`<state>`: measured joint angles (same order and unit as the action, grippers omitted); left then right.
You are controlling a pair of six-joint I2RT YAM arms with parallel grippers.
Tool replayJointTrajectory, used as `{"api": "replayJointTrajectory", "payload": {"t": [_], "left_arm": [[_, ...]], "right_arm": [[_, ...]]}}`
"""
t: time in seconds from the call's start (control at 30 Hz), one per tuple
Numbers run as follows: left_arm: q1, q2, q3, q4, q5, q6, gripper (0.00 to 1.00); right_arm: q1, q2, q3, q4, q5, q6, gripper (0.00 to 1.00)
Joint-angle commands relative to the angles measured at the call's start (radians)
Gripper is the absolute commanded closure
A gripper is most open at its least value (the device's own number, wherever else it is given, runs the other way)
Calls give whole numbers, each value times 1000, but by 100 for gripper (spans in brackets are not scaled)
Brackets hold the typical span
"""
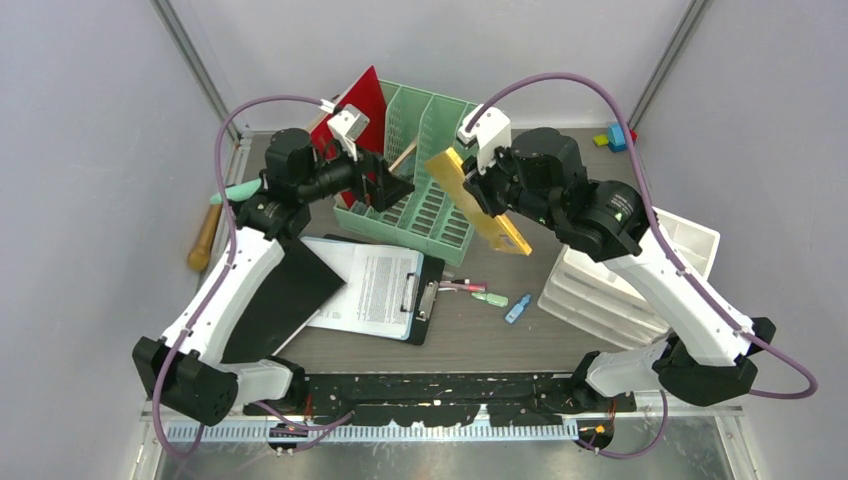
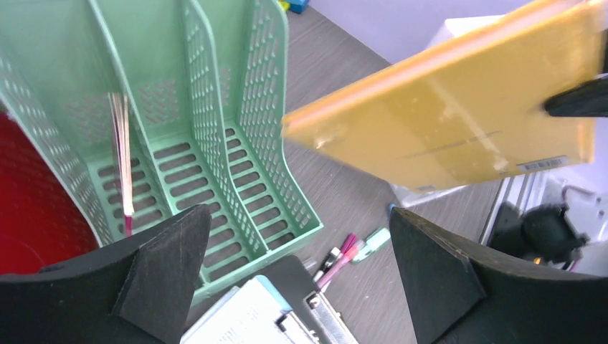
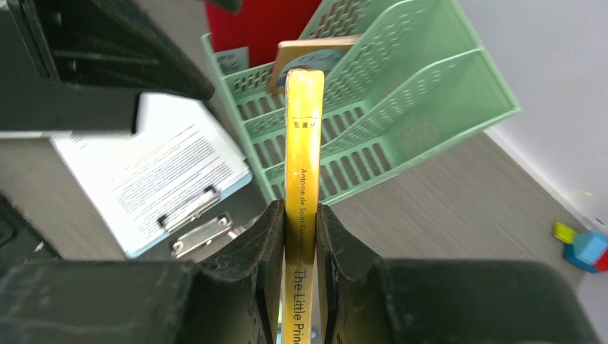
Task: Organize the desk
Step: Pick up the book from the center of the board.
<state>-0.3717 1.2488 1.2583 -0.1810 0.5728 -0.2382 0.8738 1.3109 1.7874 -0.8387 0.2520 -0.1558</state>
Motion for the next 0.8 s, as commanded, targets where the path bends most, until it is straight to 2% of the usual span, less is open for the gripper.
{"api": "replayJointTrajectory", "payload": {"t": [0.0,0.13,0.37,0.63,0.7,0.77], "left_arm": [[-2,-47,140,-188,182,357,0],[-6,-43,205,-369,272,578,0],[-40,0,225,-463,459,702,0],[-116,61,212,-504,511,829,1],[-144,82,218,-505,511,830,7],[-174,103,223,-508,507,831,18]], "right_arm": [[-1,-17,18,2,-193,-35,100],[-1,-26,-9,-43,-314,-68,100],[-1,-18,-38,-55,-431,-69,100],[-1,-10,-15,-73,-496,-65,100],[-1,-9,-14,-75,-501,-64,100],[-2,-10,-16,-75,-501,-65,100]]}}
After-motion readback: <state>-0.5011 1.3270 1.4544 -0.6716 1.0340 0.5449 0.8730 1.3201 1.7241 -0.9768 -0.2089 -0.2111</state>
